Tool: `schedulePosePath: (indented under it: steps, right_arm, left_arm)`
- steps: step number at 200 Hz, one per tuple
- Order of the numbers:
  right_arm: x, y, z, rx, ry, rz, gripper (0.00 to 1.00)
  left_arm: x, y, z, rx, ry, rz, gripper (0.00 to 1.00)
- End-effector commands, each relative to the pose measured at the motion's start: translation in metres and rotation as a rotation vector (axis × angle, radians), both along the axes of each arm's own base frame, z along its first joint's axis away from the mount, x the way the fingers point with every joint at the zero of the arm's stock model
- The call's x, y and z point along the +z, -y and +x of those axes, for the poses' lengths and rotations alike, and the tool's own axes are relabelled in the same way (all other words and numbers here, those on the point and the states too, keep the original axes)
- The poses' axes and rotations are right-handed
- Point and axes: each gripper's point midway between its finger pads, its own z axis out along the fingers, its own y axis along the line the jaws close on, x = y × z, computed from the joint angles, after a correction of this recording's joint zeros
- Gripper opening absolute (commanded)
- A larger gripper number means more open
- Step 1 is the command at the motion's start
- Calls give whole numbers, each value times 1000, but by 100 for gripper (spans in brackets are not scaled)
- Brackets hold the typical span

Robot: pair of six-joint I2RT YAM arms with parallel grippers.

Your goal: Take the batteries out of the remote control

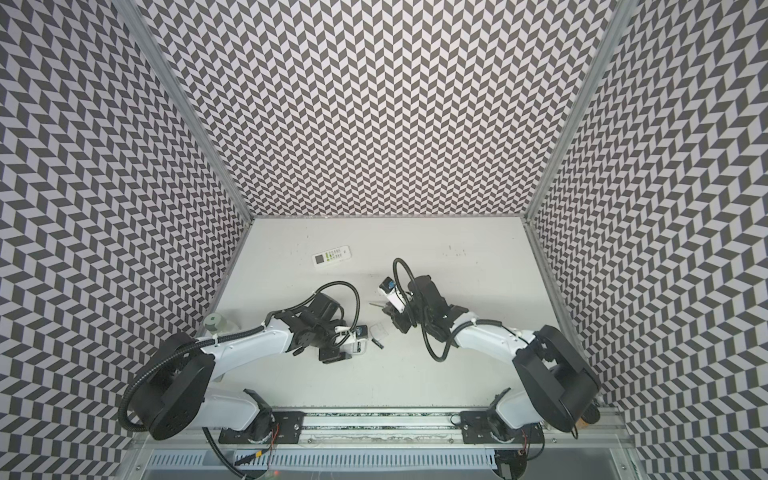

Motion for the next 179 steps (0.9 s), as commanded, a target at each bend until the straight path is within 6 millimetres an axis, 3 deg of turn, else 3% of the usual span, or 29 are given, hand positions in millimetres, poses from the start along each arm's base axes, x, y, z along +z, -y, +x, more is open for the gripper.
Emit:
schedulePosePath:
  steps: [1, 53, 87, 113, 147, 179]
  right_arm:
    - [17, 9, 1, -51, -35, 64, 0]
    - [33, 32, -4, -168, -92, 89, 0]
    - [39, 35, -9, -175, -89, 117, 0]
    - [32, 23, -23, -67, -118, 129, 0]
    - [21, 8, -38, 18, -145, 140, 0]
    - [5, -14, -36, 59, -184, 97, 0]
  left_arm:
    - [3, 7, -5, -8, -45, -19, 69]
    - [1, 11, 6, 40, -28, -23, 73]
    - [6, 7, 45, 219, 72, -16, 74]
    - [15, -2, 74, 347, 144, -24, 76]
    - [50, -29, 128, 567, 261, -78, 78]
    - [72, -53, 149, 672, 297, -113, 79]
